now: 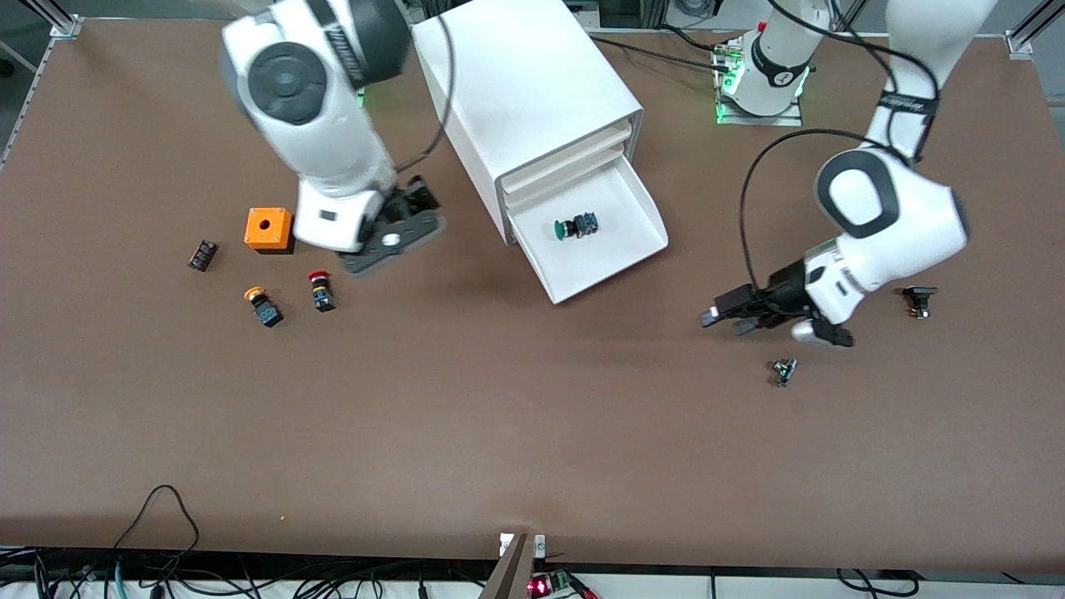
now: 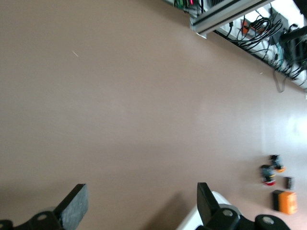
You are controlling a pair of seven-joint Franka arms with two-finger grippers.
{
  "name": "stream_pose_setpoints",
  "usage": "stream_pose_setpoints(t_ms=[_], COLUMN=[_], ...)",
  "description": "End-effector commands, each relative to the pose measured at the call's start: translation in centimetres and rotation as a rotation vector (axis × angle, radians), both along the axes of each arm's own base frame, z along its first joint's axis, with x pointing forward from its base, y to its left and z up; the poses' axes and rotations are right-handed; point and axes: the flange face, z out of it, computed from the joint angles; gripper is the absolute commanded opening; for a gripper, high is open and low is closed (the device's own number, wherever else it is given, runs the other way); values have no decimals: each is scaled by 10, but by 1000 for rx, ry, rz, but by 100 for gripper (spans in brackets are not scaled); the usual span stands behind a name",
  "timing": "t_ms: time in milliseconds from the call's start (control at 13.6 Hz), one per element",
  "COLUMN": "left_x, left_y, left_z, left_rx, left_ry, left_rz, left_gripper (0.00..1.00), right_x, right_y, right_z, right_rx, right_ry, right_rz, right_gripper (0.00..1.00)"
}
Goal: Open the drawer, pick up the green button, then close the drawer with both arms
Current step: 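Move the right gripper over the drawer while the left gripper withdraws, then lower the right gripper into the drawer and grasp the green button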
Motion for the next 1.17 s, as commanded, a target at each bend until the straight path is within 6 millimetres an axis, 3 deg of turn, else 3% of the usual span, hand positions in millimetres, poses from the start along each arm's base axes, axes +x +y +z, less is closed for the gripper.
stream_pose_setpoints(t_ms=[0,220,366,440,660,1099], left_x=[12,9,-2,-8,-18,-34], left_y=[45,81,89,86,86,85], left_z=[80,171,208,217,227,227], left_rx=[175,358,503,574,677,667], left_ry=[-12,61,158,193,216,207], left_rz=[-168,-279,-257,-239,-206,-196], left_gripper=[100,100,100,100,100,100], right_x=[8,-3,-19,-32,-49,-52], right_y=[57,107,136,151,180,200], right_z=[-17,-33,-50,-50,-87,-138], right_rx=[75,139,180,198,248,262], right_ry=[-21,-14,-8,-6,4,-39], right_rz=[174,414,602,659,849,1048], right_gripper=[100,100,100,100,100,100])
